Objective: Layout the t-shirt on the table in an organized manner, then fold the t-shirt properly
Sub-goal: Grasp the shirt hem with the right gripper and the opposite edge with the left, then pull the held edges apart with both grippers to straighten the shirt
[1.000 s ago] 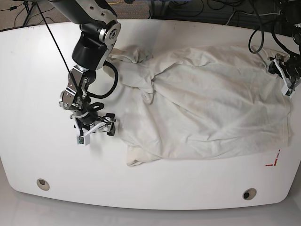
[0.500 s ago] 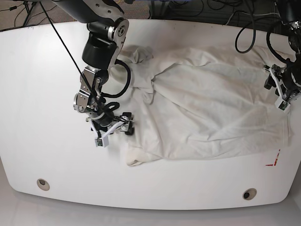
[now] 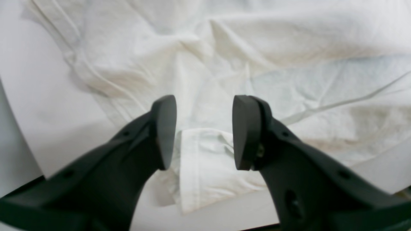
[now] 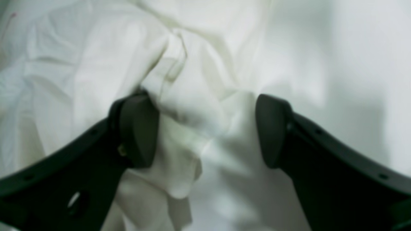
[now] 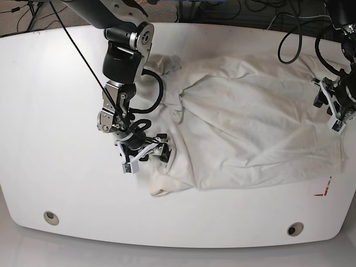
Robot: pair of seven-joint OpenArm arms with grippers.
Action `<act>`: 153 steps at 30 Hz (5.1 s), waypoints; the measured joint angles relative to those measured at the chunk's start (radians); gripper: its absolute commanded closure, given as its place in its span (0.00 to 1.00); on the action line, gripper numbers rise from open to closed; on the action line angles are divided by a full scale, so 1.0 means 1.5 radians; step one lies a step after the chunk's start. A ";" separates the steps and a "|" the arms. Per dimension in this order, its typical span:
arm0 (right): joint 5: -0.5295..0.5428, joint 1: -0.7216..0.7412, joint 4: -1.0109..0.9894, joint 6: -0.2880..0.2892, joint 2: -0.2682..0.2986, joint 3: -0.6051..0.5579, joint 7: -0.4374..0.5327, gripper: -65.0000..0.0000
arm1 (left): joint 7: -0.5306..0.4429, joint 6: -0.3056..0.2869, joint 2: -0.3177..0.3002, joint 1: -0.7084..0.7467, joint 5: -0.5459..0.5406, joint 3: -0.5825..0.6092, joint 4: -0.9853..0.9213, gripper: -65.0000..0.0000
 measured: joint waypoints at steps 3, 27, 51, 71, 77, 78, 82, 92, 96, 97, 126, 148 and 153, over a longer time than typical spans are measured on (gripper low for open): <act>0.002 0.002 -0.014 0.000 -0.001 0.000 0.016 0.44 | 0.001 0.000 -0.001 0.000 0.004 -0.014 0.000 0.59; -0.012 -0.084 0.179 0.006 0.123 -0.053 -0.167 0.96 | -0.007 0.000 0.002 -0.069 0.006 -0.019 -0.105 0.58; -0.015 -0.097 0.238 0.005 0.261 -0.109 -0.186 0.96 | -0.181 0.001 0.152 -0.345 0.184 -0.019 -0.374 0.58; -0.011 -0.098 0.236 0.007 0.328 -0.102 -0.182 0.96 | -0.452 0.076 0.104 -0.475 0.305 -0.019 -0.721 0.58; -0.009 -0.119 0.240 0.019 0.328 -0.069 -0.183 0.96 | -0.491 0.076 0.099 -0.488 0.320 -0.019 -0.780 0.58; -0.012 -0.120 0.240 0.029 0.329 -0.068 -0.183 0.96 | -0.491 0.076 0.100 -0.488 0.320 -0.019 -0.785 0.58; -0.013 -0.131 0.246 0.045 0.329 -0.067 -0.182 0.96 | -0.492 0.076 0.106 -0.486 0.321 -0.009 -0.794 0.58; -0.013 -0.157 0.293 0.053 0.298 -0.072 -0.180 0.96 | -0.510 0.076 0.160 -0.484 0.312 0.044 -0.794 0.58; -0.013 -0.168 0.310 0.049 0.294 -0.072 -0.183 0.96 | -0.514 0.075 0.175 -0.485 0.310 0.047 -0.794 0.58; -0.015 -0.168 0.311 0.049 0.292 -0.070 -0.182 0.96 | -0.514 0.075 0.177 -0.485 0.310 0.047 -0.794 0.58; -0.015 -0.171 0.315 0.050 0.274 -0.069 -0.182 0.96 | -0.479 0.074 0.204 -0.486 0.303 0.046 -0.788 0.94; -0.013 -0.171 0.315 0.050 0.274 -0.069 -0.182 0.96 | -0.317 -0.007 0.186 -0.206 0.264 0.003 -0.396 0.97; -0.012 -0.171 0.315 0.050 0.274 -0.071 -0.182 0.96 | -0.282 -0.005 0.187 -0.143 0.268 0.003 -0.303 0.95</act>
